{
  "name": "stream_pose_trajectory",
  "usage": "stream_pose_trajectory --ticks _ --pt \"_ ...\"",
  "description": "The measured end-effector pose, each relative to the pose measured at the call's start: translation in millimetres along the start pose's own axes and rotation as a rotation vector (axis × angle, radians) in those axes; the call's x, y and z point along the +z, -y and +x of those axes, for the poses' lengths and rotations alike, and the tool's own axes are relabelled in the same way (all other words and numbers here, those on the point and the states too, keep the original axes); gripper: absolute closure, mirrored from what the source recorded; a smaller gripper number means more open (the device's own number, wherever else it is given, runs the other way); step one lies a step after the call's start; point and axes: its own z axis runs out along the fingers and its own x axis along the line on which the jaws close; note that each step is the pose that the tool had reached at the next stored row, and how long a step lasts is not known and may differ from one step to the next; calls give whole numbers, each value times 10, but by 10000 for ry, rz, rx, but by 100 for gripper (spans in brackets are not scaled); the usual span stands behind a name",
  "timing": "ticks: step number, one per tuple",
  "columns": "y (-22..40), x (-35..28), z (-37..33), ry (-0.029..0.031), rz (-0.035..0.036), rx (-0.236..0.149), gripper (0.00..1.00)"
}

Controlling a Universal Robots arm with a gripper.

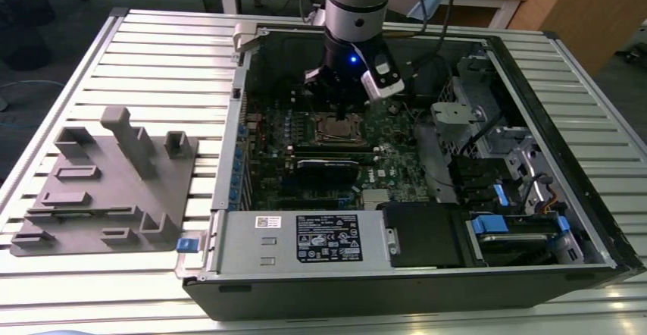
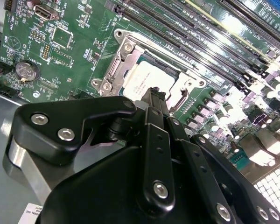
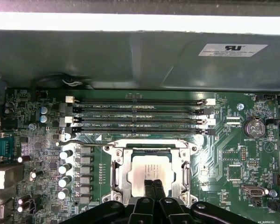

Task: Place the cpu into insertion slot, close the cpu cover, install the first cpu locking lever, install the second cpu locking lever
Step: 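Install the first cpu locking lever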

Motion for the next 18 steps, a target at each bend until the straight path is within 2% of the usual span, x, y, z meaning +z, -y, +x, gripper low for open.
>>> stream_pose_trajectory --ticks 2,5,15,18 --pt "0 -1 7 -2 2 1 89" --pt "1 0 51 -2 3 0 89" --pt "3 7 294 -1 1 1 89" --pt "3 7 304 -1 1 -1 89"
